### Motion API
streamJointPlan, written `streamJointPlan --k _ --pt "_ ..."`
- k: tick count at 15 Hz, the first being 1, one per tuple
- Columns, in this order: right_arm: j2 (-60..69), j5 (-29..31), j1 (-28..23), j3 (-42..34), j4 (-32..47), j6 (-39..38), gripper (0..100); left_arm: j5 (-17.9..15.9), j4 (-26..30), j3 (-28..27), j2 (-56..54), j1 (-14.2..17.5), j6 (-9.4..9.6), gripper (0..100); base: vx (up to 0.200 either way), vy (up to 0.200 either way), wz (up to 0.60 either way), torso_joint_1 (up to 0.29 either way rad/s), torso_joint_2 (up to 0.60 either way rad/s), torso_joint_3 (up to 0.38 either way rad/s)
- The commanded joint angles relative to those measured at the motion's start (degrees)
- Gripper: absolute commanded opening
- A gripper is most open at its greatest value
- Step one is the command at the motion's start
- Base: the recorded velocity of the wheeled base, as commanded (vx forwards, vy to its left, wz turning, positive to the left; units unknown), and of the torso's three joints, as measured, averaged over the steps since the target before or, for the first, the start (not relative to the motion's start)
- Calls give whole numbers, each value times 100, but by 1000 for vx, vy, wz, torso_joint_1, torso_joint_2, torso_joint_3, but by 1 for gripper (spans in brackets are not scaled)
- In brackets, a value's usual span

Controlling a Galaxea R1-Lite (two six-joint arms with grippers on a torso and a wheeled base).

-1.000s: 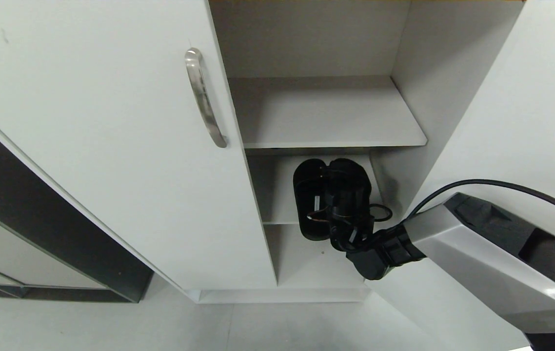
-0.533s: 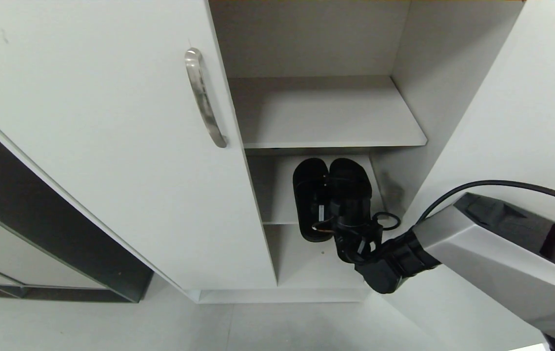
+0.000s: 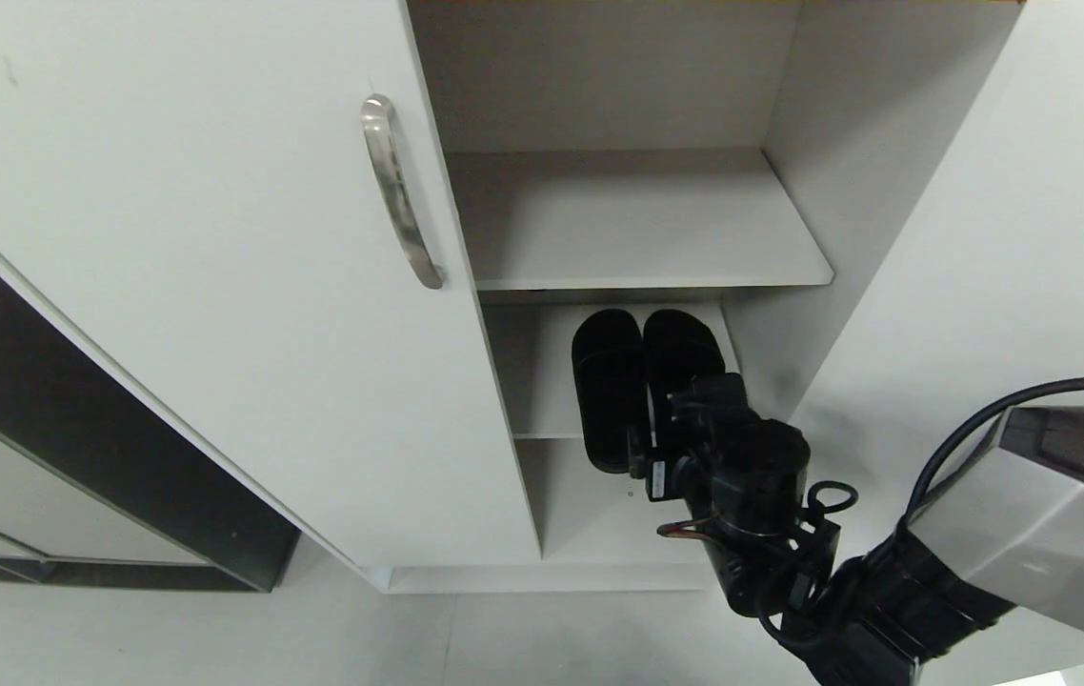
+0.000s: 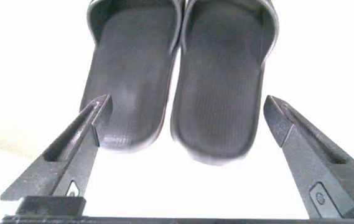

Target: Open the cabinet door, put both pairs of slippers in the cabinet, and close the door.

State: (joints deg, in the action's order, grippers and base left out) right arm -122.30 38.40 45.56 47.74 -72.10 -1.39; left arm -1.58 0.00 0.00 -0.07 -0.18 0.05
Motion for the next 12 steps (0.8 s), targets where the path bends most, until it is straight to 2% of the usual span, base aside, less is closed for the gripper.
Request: streamJointPlan --k 1,3,12 --pt "180 -8 67 -221 -24 7 100 0 0 0 7 1 4 0 0 0 0 0 0 0" --pt "189 -8 67 -230 -33 7 100 0 0 0 7 1 -5 0 0 0 0 0 0 0" --pt "145 -8 173 -247 -33 -2 100 -9 0 0 7 1 -5 0 -200 0 0 1 1 3"
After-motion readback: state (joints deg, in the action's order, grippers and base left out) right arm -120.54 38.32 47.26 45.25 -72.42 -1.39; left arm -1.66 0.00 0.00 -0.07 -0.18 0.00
